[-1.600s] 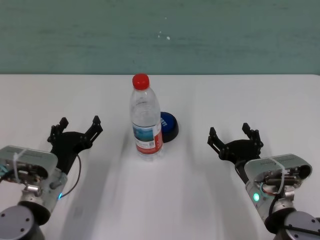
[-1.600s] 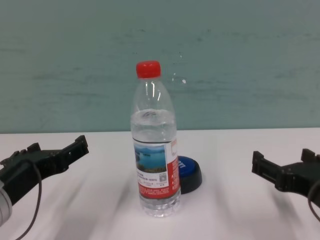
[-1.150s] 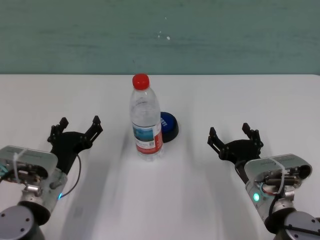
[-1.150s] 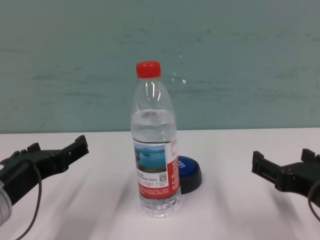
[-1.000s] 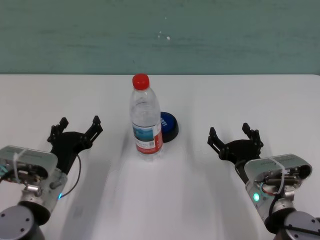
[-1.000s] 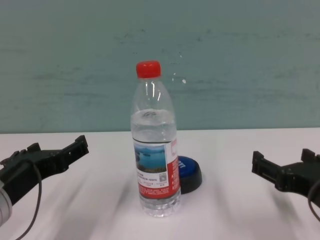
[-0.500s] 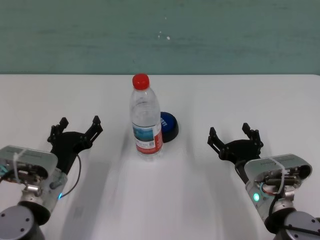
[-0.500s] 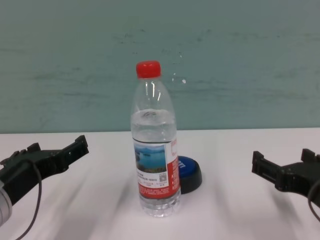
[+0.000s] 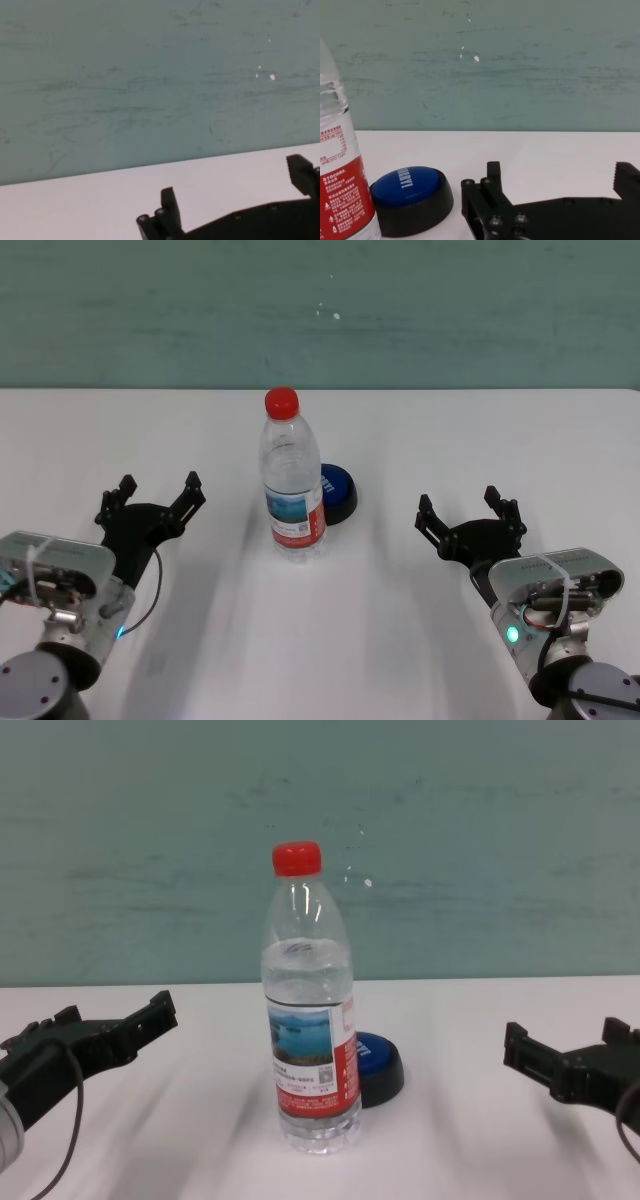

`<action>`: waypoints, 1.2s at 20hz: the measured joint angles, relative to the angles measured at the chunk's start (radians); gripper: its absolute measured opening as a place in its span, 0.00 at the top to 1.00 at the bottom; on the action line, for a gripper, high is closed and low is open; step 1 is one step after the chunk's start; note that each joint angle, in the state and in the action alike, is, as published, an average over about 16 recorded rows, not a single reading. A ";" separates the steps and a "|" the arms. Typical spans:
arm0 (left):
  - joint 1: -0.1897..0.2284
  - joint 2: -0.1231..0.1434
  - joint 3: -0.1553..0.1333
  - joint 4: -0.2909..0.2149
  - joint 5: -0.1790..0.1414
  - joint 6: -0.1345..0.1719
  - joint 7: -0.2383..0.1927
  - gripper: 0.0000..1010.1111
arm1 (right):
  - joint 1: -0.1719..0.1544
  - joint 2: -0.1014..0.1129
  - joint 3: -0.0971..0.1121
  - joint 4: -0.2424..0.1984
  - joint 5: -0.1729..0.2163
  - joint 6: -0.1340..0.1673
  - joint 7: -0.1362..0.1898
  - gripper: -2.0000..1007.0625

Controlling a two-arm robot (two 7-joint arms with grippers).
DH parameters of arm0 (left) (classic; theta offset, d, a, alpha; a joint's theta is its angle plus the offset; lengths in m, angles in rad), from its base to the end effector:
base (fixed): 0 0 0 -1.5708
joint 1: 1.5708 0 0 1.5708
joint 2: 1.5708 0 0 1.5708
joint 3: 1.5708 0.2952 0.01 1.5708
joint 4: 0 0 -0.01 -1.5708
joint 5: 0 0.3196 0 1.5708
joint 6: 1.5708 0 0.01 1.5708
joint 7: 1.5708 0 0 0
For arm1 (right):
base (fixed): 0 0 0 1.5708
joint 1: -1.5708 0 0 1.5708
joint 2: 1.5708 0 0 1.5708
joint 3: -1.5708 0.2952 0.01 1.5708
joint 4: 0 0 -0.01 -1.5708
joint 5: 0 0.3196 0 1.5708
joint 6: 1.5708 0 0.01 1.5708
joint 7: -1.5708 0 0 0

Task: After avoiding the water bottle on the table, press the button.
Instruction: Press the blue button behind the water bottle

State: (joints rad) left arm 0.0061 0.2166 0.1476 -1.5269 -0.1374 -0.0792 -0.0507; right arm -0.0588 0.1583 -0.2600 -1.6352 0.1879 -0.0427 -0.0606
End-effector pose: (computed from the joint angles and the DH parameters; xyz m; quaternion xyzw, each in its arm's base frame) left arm 0.3332 0.0200 -0.3241 0.0263 -0.0276 0.6357 0.7710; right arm 0.3103 0.0414 -0.3125 0.0184 0.0178 -0.6311 0.7753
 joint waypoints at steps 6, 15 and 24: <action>0.000 0.000 0.000 0.000 0.000 0.000 -0.001 0.00 | 0.000 0.000 0.000 0.000 0.000 0.000 0.000 0.00; 0.017 0.005 -0.016 -0.005 -0.006 -0.009 -0.037 0.00 | 0.000 0.000 0.000 0.000 0.000 0.000 0.000 0.00; 0.063 0.015 -0.056 -0.033 -0.015 -0.034 -0.105 0.00 | 0.000 0.000 0.000 0.000 0.000 0.000 0.000 0.00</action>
State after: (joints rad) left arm 0.0693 0.2311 0.0919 -1.5599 -0.1523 -0.1134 -0.1561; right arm -0.0588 0.1583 -0.2600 -1.6352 0.1879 -0.0427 -0.0606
